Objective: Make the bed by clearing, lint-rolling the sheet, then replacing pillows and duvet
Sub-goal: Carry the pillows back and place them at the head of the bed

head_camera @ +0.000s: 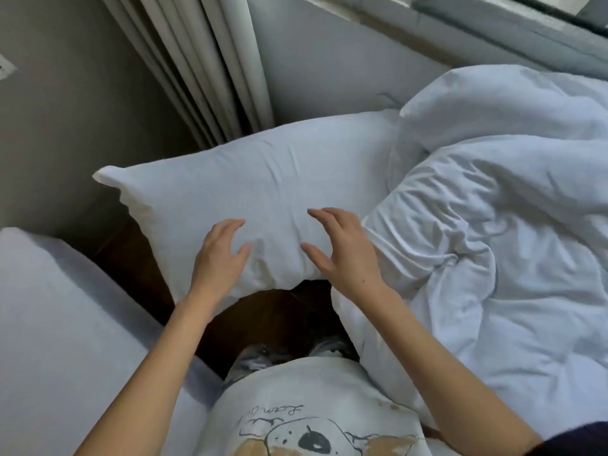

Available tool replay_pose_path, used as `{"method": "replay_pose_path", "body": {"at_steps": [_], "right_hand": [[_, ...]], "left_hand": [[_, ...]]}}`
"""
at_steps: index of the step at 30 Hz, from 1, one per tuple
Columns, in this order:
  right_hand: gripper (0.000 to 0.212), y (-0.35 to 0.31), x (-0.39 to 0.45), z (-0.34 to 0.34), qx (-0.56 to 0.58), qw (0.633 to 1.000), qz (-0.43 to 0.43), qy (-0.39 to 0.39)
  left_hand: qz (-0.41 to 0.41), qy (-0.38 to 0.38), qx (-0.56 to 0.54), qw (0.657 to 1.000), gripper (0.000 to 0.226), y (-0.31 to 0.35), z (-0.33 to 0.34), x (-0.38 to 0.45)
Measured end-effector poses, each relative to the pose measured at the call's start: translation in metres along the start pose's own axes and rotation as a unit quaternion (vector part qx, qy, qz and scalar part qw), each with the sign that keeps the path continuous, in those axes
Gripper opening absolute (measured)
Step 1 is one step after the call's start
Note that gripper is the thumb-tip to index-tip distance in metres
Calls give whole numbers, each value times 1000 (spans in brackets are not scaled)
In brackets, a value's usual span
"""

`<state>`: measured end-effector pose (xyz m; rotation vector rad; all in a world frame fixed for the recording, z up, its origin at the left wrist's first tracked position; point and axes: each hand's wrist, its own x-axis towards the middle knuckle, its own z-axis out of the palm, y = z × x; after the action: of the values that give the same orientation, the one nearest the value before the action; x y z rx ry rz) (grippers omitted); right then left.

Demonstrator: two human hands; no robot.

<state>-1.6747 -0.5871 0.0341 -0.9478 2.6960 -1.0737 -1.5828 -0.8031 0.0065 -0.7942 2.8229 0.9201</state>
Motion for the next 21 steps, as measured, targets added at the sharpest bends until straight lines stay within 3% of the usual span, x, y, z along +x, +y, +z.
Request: {"method": "replay_pose_path", "body": {"at_steps": [8,13,21], "right_hand": [[60,16,89,34,-72,993,48,-76],[79,18,144,58,-153,976,67,-139],[111,31,221,78,-298,915,27,-269]], "left_hand": [[-87,17,-6,996,59,-81,-23,39],[-114,-3,-8,993,86,-137,-44,70],[-208,-85,-87,970,120,-173,-56,125]]}}
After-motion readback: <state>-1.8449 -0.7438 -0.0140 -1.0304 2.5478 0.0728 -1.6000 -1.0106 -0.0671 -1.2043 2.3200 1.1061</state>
